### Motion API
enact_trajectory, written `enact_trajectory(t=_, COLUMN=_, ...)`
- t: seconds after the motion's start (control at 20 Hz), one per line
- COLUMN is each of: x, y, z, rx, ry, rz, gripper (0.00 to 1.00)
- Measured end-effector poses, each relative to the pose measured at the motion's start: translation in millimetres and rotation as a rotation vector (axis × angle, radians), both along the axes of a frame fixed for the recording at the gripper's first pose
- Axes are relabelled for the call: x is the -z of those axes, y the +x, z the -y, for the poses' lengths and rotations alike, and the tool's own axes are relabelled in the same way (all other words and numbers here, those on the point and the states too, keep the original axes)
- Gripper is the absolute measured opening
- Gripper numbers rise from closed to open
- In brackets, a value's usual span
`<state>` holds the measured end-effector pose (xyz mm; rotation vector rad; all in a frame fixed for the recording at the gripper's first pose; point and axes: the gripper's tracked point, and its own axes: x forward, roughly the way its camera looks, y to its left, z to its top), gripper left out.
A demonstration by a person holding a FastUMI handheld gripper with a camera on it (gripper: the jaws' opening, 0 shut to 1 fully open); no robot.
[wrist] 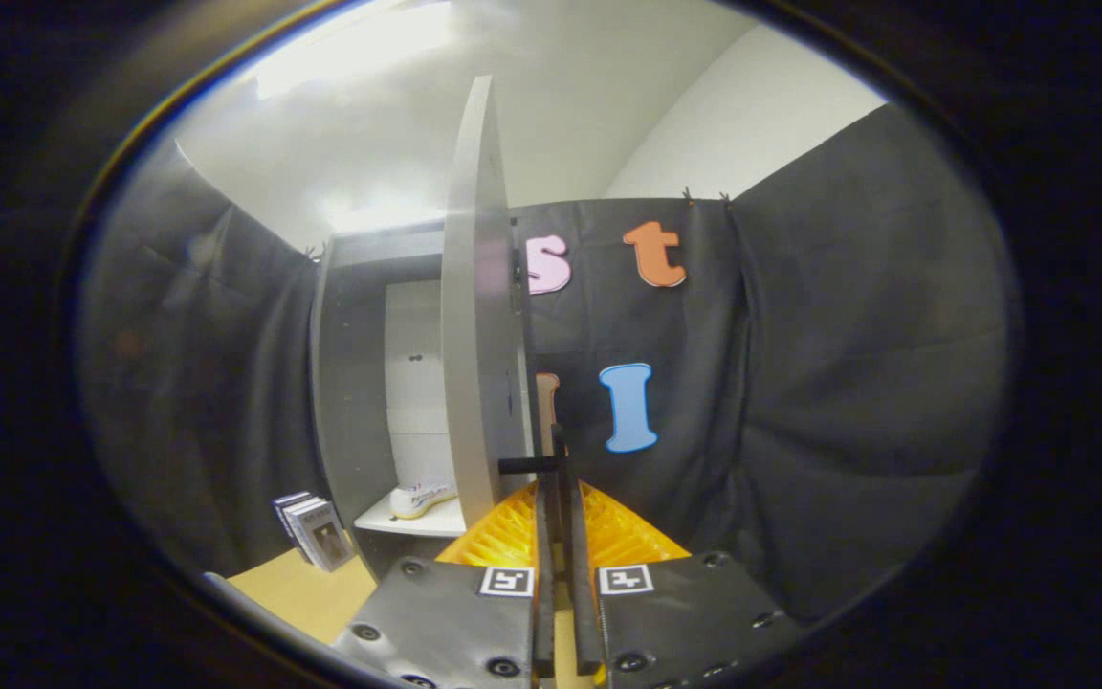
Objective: Open the shoe cabinet door, grab the shoes and put them into the shoe cabinet, then close the shoe cabinet door.
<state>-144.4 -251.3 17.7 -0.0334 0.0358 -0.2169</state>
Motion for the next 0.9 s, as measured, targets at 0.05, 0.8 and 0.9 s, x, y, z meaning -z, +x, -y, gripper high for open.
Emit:
enact_trajectory(t=0.05, x=-1, y=-3, z=6, rx=0.017, ry=0.001, rz=0.003, gripper=0.1)
enact_trajectory(t=0.8, x=32, y=-31, z=-54, rx=-0.088, ry=0.02, rz=-0.008, gripper=0.1)
enact_trajectory(t=0.9, x=55, y=-27, z=-70, rx=-0.119, ry=0.027, rz=-0.046, gripper=0.1)
